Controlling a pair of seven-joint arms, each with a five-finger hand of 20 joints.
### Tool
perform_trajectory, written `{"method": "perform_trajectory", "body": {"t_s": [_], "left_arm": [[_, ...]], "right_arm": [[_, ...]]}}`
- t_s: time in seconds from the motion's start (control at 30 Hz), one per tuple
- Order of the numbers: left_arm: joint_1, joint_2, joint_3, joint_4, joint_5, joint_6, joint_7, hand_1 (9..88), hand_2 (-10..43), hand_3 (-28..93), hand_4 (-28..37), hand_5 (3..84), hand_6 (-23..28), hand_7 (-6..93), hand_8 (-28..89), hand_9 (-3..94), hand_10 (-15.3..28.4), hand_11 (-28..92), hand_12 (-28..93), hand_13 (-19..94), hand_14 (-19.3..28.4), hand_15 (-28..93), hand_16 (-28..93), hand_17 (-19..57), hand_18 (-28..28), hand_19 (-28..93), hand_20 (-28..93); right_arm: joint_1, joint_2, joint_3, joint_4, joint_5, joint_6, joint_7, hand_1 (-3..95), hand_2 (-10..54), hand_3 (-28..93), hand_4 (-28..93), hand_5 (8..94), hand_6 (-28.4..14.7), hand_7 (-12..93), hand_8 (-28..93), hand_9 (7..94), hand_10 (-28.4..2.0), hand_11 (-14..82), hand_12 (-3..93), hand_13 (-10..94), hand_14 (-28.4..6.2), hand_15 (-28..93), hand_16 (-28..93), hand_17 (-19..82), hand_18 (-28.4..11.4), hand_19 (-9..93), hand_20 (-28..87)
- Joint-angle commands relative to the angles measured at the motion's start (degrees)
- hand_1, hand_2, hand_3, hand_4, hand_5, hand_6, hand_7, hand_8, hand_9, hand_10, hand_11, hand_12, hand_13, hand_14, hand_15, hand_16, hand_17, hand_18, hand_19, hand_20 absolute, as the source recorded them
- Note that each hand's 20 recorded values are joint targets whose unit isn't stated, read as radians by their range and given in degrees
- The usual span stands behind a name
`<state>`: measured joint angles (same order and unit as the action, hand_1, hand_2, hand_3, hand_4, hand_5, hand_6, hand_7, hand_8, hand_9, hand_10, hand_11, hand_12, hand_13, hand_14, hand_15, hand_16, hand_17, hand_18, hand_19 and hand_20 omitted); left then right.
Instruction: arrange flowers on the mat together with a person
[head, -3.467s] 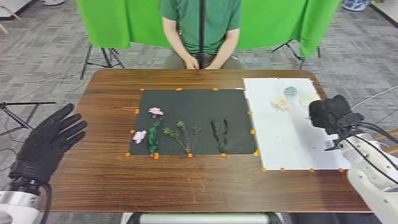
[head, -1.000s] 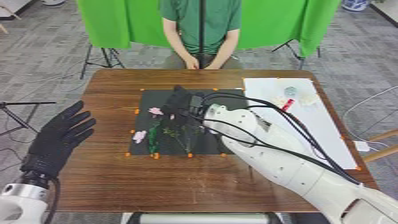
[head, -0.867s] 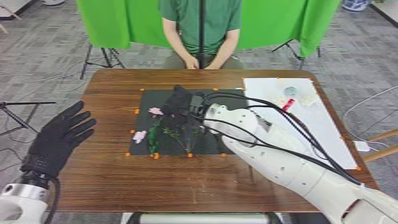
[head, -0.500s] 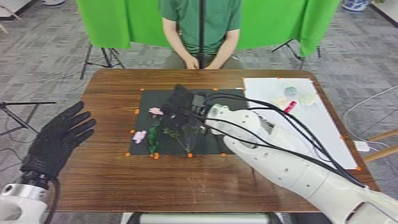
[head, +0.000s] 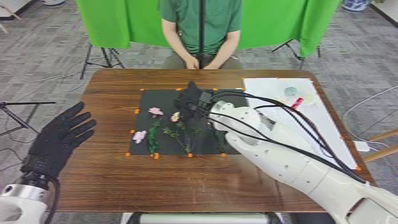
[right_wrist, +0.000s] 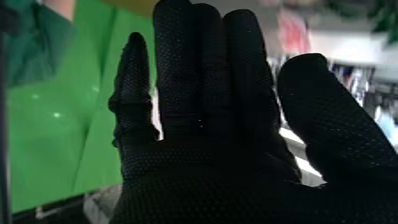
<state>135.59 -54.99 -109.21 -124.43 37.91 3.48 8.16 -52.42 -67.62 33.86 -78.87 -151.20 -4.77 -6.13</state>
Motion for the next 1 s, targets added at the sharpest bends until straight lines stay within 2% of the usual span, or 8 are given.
{"method": "perform_trajectory", "body": {"t_s": [0.03, 0.37, 0.77, 1.0], "left_arm": [[0.80, -0.10, -0.12, 0.16, -0.21, -0.24, -0.19, 28.8, -4.1, 68, -26.8, 31.6, 4.0, 13.6, -8, 27.2, 11.3, 17, 19, 23, 14.1, 26, 3, -9.0, 21.7, 43, 9], [0.34, 0.15, 0.26, 0.35, -0.25, -0.22, -0.15, 28.8, -4.0, 68, -26.8, 31.7, 4.0, 13.7, -8, 27.2, 11.3, 17, 19, 23, 14.1, 25, 3, -9.0, 21.7, 43, 9], [0.79, -0.25, -0.17, 0.21, -0.17, -0.22, -0.19, 28.7, -3.8, 68, -26.9, 31.7, 4.1, 13.5, -8, 27.2, 11.3, 17, 19, 23, 14.2, 26, 3, -9.0, 21.7, 43, 9], [0.74, -0.26, -0.09, 0.22, -0.14, -0.15, -0.01, 28.7, -3.8, 68, -26.8, 31.6, 4.0, 13.6, -8, 27.2, 11.3, 17, 19, 23, 14.2, 25, 3, -9.0, 21.7, 43, 9]], "right_arm": [[1.26, -0.84, 0.58, 1.80, -2.06, -0.59, -0.12, 15.5, 20.2, 92, -13, 62.3, 0.1, 24, -14, 63.7, -11.4, 22.8, 23.8, 51, -9.9, 52, 25, 17, -19.0, 58, 43], [0.62, -1.71, 0.12, 0.68, -0.61, 1.55, -3.76, 16.3, 19.6, 92, -14, 62.3, 0.3, 24, -14, 63.6, -11.0, 22.5, 24.0, 51, -9.6, 52, 25, 17, -19.1, 58, 43], [-0.07, -0.37, 0.30, -1.36, 0.88, -0.89, -8.42, 16.7, 18.8, 92, -15, 62.2, 0.5, 24, -14, 63.8, -10.9, 22.7, 24.0, 51, -9.4, 52, 25, 17, -18.9, 58, 43], [-0.51, -0.31, 0.77, -1.69, 0.13, -0.05, -7.57, 16.6, 18.4, 92, -15, 62.1, 0.7, 24, -14, 63.7, -10.7, 22.8, 24.1, 51, -9.5, 52, 25, 17, -19.0, 57, 43]]}}
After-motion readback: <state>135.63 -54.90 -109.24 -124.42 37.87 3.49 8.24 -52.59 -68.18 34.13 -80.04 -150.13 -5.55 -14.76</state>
